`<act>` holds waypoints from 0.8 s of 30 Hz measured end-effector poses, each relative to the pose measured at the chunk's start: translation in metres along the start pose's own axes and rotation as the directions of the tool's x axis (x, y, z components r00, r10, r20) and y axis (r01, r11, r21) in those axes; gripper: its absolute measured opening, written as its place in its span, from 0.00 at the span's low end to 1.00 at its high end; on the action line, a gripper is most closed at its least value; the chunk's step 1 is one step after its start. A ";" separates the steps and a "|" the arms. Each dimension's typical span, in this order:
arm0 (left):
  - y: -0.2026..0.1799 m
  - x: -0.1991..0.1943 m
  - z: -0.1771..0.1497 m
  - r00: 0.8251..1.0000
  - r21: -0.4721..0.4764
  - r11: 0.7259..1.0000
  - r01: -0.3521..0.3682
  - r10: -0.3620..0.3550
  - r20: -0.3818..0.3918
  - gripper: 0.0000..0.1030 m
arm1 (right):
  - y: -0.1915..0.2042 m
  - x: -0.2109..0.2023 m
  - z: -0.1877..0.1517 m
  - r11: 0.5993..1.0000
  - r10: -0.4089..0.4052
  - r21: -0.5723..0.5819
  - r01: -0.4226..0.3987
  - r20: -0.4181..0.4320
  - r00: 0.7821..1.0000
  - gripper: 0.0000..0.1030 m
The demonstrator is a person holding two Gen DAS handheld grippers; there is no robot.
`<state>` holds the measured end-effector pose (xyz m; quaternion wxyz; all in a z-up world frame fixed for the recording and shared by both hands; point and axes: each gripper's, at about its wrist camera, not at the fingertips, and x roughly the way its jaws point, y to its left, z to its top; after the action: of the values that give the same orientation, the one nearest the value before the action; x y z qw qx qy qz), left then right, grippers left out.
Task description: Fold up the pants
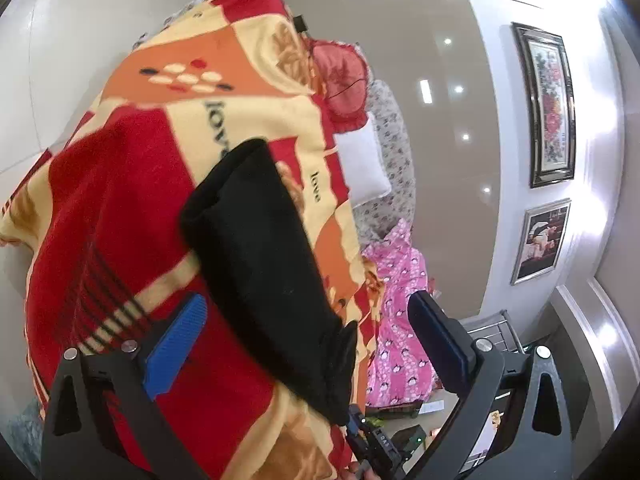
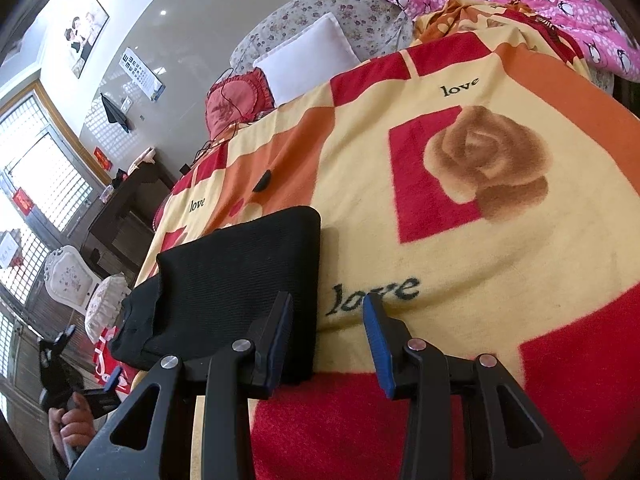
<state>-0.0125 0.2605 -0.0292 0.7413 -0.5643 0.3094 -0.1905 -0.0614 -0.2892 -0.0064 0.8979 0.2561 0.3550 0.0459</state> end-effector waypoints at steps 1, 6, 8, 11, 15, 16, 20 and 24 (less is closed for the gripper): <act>-0.001 0.002 0.004 1.000 0.008 1.000 0.002 -0.002 0.003 0.97 | 0.000 0.000 0.000 1.000 -0.001 -0.001 0.001 -0.001 1.000 0.37; 0.014 0.015 0.012 0.999 -0.010 0.999 -0.034 0.034 -0.003 0.97 | 0.001 -0.001 -0.001 1.000 -0.014 -0.014 0.014 0.003 1.000 0.38; 0.014 0.014 0.012 1.000 -0.009 1.000 -0.024 0.024 0.001 0.97 | -0.001 -0.001 -0.001 1.000 -0.009 -0.001 0.009 0.005 1.000 0.37; 0.011 0.021 0.012 1.000 -0.008 1.000 0.011 -0.011 -0.012 0.97 | -0.002 0.000 0.000 1.000 -0.004 0.004 0.004 0.002 1.000 0.38; 0.002 0.031 0.009 0.999 0.007 0.999 0.046 -0.046 -0.026 0.97 | 0.000 0.001 0.000 1.000 -0.007 -0.008 0.007 0.002 1.000 0.38; 0.000 0.034 0.007 0.999 0.014 0.999 0.045 -0.045 -0.031 0.97 | 0.000 0.001 0.000 1.000 -0.006 -0.006 0.006 0.002 1.000 0.38; 0.000 0.038 0.002 0.996 0.009 0.998 0.059 -0.058 -0.061 0.97 | 0.001 0.001 0.000 1.000 -0.002 0.003 0.002 0.002 1.000 0.38; 0.016 0.020 0.020 0.998 -0.055 0.998 0.018 -0.015 0.054 0.97 | 0.001 0.001 0.000 1.000 -0.004 -0.002 0.004 0.004 1.000 0.38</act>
<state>0.0150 0.2672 -0.0463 0.7317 -0.5921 0.2900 -0.1728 -0.0607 -0.2877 -0.0066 0.8989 0.2546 0.3539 0.0440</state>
